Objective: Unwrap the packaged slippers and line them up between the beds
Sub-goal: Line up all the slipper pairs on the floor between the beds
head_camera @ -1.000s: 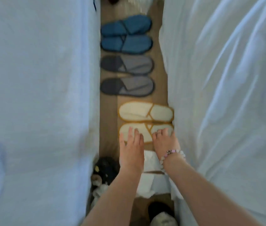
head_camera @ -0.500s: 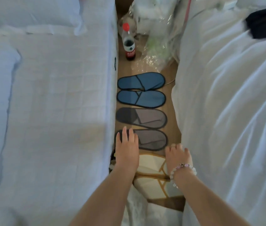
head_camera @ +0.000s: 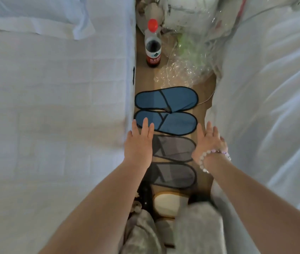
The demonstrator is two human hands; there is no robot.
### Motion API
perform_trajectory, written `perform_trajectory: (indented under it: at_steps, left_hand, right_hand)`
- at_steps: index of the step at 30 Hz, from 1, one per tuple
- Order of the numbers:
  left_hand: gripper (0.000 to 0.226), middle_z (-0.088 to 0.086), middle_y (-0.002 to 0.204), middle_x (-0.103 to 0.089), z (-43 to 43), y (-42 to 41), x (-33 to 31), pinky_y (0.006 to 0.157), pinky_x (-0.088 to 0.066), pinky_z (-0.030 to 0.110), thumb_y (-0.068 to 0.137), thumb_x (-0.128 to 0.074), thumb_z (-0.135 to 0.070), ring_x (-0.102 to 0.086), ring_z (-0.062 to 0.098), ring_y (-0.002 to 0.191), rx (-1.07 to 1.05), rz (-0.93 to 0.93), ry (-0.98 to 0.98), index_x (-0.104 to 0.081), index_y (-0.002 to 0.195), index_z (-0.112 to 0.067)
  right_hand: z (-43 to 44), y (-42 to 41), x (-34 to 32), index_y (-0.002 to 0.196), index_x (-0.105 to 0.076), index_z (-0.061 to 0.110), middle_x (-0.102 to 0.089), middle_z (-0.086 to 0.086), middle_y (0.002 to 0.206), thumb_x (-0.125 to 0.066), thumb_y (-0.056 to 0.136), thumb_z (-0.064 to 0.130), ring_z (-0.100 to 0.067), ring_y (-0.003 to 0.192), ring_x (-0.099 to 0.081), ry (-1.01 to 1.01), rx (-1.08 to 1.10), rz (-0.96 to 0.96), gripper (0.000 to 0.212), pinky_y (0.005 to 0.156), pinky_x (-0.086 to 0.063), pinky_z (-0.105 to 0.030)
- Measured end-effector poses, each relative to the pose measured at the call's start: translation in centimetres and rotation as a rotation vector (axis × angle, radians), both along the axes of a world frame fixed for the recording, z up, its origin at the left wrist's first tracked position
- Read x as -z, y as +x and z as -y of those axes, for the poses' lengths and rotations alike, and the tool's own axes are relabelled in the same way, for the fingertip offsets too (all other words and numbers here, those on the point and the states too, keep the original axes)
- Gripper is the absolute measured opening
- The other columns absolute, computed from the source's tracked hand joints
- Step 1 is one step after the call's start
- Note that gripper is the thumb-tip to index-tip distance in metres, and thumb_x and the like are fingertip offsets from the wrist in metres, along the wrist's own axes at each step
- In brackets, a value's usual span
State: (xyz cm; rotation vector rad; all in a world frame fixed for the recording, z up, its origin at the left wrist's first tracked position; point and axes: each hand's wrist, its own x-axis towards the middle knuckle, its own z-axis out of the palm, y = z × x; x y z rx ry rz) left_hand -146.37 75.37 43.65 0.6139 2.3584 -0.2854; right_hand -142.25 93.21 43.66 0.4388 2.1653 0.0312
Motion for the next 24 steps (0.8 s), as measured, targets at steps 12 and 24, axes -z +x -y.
perform_trajectory:
  at_steps: [12, 24]
  left_hand:
    - [0.071, 0.013, 0.155, 0.024, -6.6, -7.6, 17.7, 0.118, 0.003, 0.043, 0.099, -0.016, -0.048, 0.02, 0.03, 0.144, -0.027, 0.009, -0.093, 0.019, 0.146, -0.008]
    - [0.068, 0.01, 0.153, 0.032, -6.2, -7.8, 23.0, 0.114, 0.011, 0.051, 0.098, -0.009, -0.049, 0.024, 0.032, 0.142, -0.078, -0.033, -0.191, 0.026, 0.144, -0.013]
  right_hand:
    - [-4.9, -8.3, 16.5, 0.146, 0.024, 0.013, 0.03, -0.004, 0.154, -0.035, 0.098, 0.034, -0.027, 0.145, 0.016, -0.042, -0.111, -0.058, 0.08, 0.117, -0.013, -0.038]
    - [-2.6, -9.0, 21.3, 0.15, 0.016, 0.014, 0.023, 0.0, 0.156, -0.03, 0.094, 0.041, -0.027, 0.145, 0.015, -0.121, -0.029, -0.172, 0.077, 0.118, -0.013, -0.041]
